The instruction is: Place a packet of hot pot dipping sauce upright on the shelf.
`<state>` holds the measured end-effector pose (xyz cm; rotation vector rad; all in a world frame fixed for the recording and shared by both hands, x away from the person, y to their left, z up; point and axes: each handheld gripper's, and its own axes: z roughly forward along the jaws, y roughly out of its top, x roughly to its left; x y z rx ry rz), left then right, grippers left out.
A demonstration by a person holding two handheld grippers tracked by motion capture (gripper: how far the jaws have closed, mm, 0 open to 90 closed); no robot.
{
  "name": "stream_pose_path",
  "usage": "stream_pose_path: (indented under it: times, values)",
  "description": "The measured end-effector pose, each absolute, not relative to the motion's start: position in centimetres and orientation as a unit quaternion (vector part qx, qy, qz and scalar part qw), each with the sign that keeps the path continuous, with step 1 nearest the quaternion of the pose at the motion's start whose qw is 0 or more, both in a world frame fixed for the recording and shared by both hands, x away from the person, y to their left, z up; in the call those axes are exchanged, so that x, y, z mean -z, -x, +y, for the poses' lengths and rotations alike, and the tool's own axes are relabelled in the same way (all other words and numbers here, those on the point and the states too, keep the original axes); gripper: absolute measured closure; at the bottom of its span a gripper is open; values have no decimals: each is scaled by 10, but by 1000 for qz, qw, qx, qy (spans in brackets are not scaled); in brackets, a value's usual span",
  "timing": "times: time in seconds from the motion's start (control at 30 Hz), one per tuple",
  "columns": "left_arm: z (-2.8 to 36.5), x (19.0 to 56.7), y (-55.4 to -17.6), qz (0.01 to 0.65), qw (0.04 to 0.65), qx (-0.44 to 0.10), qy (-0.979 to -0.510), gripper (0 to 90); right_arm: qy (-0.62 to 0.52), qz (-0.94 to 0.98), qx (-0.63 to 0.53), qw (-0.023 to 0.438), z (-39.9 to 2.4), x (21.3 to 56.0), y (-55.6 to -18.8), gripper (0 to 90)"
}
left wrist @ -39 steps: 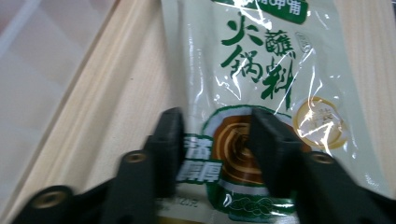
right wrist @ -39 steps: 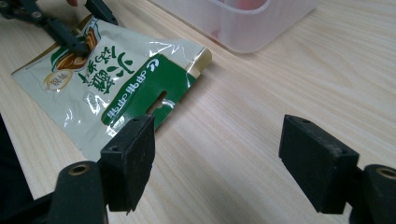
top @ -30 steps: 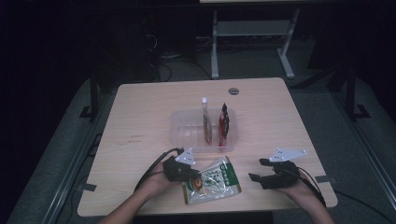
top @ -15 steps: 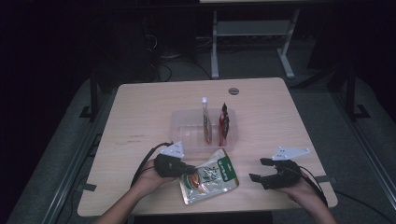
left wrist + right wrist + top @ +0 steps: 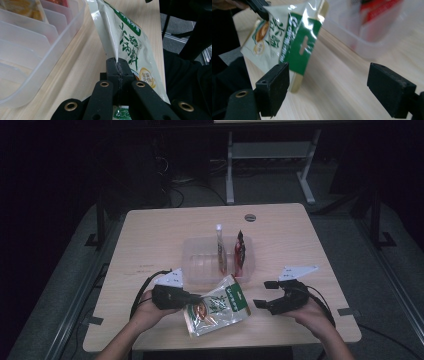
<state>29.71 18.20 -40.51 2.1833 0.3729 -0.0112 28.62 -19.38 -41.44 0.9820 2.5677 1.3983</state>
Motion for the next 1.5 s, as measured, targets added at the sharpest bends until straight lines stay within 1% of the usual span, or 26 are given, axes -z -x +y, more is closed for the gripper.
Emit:
stream_pose_path:
  times: [0.17,0.33,0.57,0.7,0.87,1.0,1.27,1.37,1.47,1.5]
  values:
    - [193,397,-295,147,457,-1,-877,900,-283,830,-481,14,-170,402,-303,176]
    - [206,392,-292,154,467,-8,-871,900,-264,826,-498,-6,-154,398,-313,177]
    - [221,394,-292,161,479,-5,-863,900,-238,833,-497,-36,-129,403,-317,202]
    - [219,394,-293,156,485,-1,-860,900,-234,835,-495,-48,-124,411,-314,229]
    - [214,391,-291,142,492,2,-859,900,-227,829,-505,-82,-123,419,-312,264]
    - [211,391,-290,138,489,3,-861,900,-217,822,-515,-106,-119,419,-310,337]
    - [211,393,-291,137,489,4,-862,900,-202,820,-520,-130,-119,422,-310,567]
    - [212,393,-292,141,491,2,-860,899,-192,815,-530,-133,-120,420,-309,648]
    - [213,393,-293,140,491,-1,-860,899,-184,813,-536,-134,-121,418,-308,685]
    - [213,393,-293,140,490,-2,-860,899,-180,811,-539,-137,-120,418,-308,718]
